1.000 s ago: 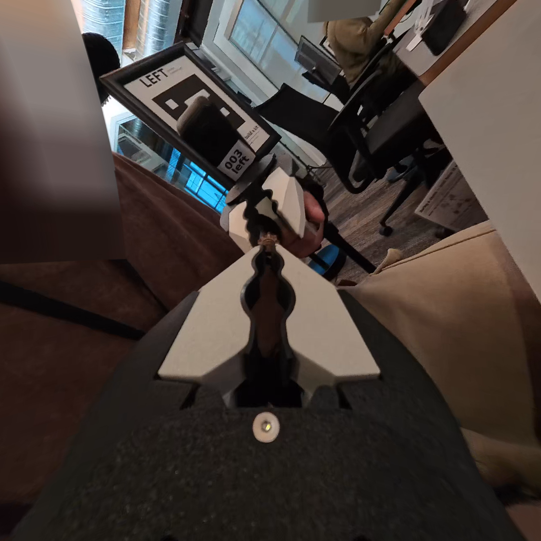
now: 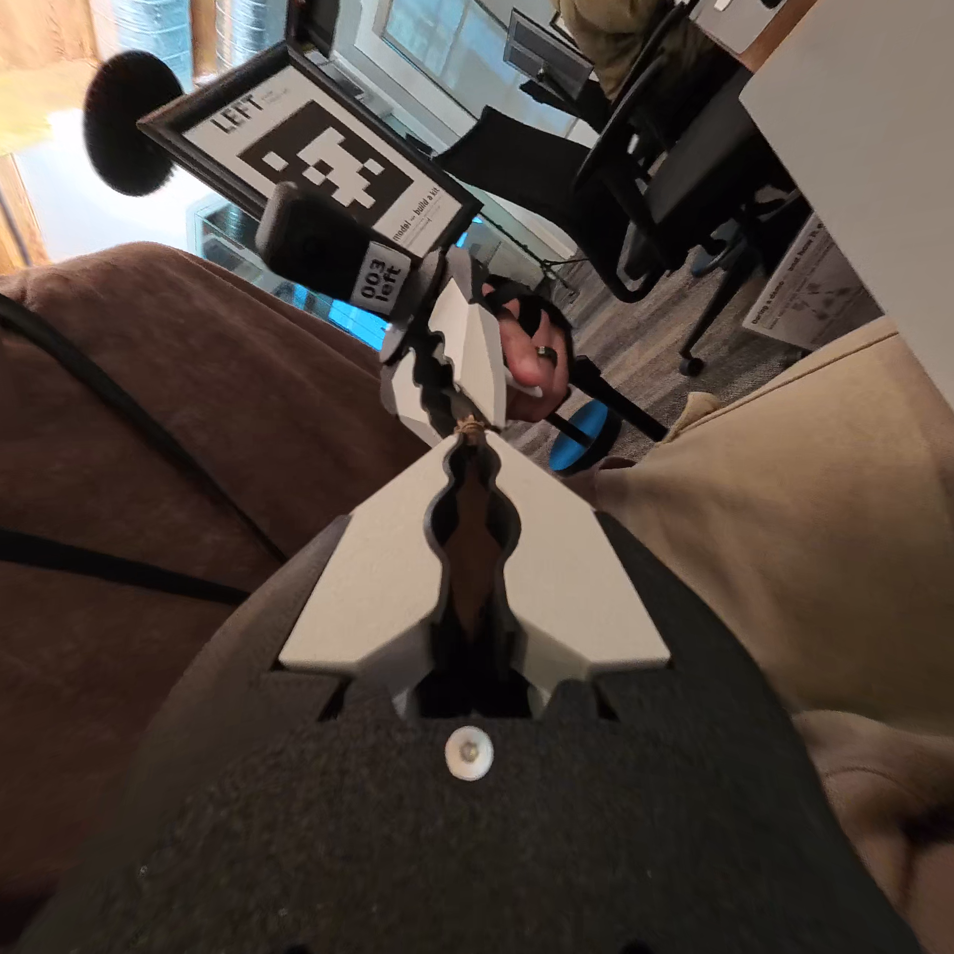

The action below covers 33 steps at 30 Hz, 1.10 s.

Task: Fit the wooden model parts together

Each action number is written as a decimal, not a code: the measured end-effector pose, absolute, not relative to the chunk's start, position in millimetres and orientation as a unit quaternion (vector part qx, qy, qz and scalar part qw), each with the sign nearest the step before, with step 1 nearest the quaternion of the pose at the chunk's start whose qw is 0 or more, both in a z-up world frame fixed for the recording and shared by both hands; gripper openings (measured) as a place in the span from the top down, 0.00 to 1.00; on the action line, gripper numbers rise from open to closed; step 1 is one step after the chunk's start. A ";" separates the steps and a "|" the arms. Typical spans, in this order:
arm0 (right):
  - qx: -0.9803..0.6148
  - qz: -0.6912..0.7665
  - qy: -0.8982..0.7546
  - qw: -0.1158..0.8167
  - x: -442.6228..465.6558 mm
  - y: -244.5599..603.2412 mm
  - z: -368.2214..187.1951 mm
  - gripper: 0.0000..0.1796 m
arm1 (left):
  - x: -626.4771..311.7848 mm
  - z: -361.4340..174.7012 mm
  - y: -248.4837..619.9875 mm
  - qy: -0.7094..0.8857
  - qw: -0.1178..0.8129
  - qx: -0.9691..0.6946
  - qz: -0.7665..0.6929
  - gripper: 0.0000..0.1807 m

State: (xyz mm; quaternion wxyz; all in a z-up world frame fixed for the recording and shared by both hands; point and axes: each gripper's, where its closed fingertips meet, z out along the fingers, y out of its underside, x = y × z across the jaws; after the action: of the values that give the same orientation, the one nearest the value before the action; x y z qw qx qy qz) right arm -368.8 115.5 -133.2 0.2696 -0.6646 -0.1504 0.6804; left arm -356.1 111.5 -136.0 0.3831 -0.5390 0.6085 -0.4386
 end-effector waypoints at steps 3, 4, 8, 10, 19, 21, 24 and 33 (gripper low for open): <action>-0.678 0.667 -0.156 0.265 -369.3 115.8 -138.6 0.99 | -356.8 -142.7 112.1 0.622 0.382 -0.540 -0.420 0.93; -0.681 0.664 -0.158 0.267 -369.4 116.4 -138.8 0.99 | -357.2 -143.4 112.2 0.621 0.380 -0.541 -0.421 0.94; -0.667 0.666 -0.155 0.295 -365.6 122.6 -128.4 0.99 | -354.2 -133.9 117.3 0.601 0.388 -0.545 -0.438 0.93; -0.662 0.666 -0.153 0.308 -364.3 124.7 -124.5 0.99 | -352.7 -128.8 119.7 0.587 0.386 -0.551 -0.450 0.93; -0.676 0.633 -0.174 0.334 -362.1 123.8 -126.2 0.99 | -354.3 -130.6 119.8 0.592 0.403 -0.554 -0.424 0.92; -0.681 0.628 -0.166 0.338 -358.4 126.6 -127.3 0.98 | -356.3 -129.8 120.9 0.588 0.403 -0.557 -0.426 0.93; -0.691 0.610 -0.148 0.358 -346.0 135.3 -128.8 0.99 | -359.8 -125.3 123.7 0.576 0.410 -0.559 -0.433 0.96; -0.694 0.596 -0.113 0.387 -324.0 146.5 -125.2 0.99 | -361.1 -127.6 127.0 0.571 0.415 -0.570 -0.421 0.95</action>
State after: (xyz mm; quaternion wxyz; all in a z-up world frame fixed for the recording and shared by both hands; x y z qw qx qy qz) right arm -324.0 146.5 -125.2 0.3866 -0.6945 -0.1130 0.5962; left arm -361.1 127.0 -127.6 0.4149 -0.5700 0.5707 -0.4210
